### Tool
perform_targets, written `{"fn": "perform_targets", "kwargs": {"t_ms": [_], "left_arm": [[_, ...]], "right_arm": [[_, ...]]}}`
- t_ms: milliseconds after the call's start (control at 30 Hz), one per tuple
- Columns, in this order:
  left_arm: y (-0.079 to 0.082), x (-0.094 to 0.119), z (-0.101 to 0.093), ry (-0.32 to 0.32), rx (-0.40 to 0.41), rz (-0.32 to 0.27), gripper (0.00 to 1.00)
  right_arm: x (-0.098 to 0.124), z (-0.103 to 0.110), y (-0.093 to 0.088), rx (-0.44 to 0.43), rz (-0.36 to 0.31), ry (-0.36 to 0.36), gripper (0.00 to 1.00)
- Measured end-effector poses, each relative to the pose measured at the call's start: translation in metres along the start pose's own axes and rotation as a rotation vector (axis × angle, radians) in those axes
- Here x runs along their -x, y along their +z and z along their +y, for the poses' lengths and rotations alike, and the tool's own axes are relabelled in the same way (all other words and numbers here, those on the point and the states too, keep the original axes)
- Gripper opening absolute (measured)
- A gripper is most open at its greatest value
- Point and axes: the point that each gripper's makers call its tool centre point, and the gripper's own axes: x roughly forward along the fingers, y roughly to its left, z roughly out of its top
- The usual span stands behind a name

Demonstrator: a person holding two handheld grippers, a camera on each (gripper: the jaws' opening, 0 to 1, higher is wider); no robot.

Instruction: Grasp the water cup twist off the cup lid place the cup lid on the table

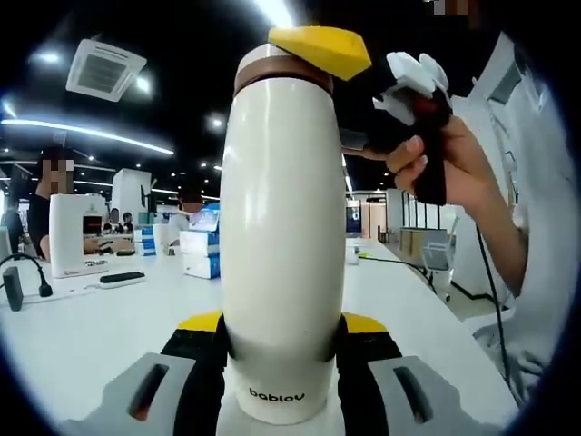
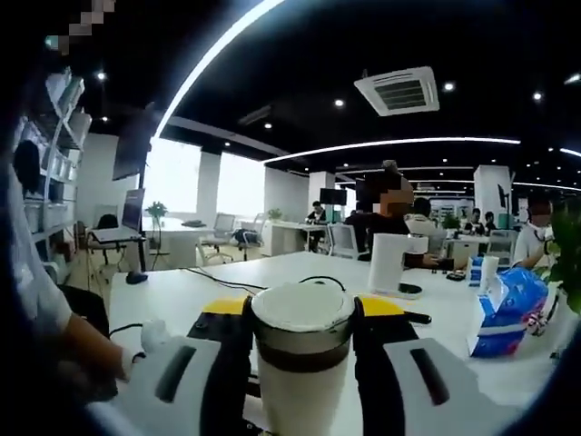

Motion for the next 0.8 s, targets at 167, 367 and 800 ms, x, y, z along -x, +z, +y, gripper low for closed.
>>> {"fn": "perform_targets", "kwargs": {"t_ms": [167,367,800], "left_arm": [[-0.0001,-0.0001,-0.0004,0.000,0.001,0.000,0.48],[0.0000,0.0000,-0.0001,0.001,0.001,0.000,0.48],[-0.0003,-0.0004,-0.0005,0.001,0.003,-0.001,0.48]], "right_arm": [[-0.0007,0.0024,-0.0005,0.004,0.006,0.095,0.46],[-0.0011,0.0049,-0.0007,-0.001,0.003,0.211,0.46],[0.0005,0.0092,-0.0009,0.003,-0.028,0.415,0.46]]}}
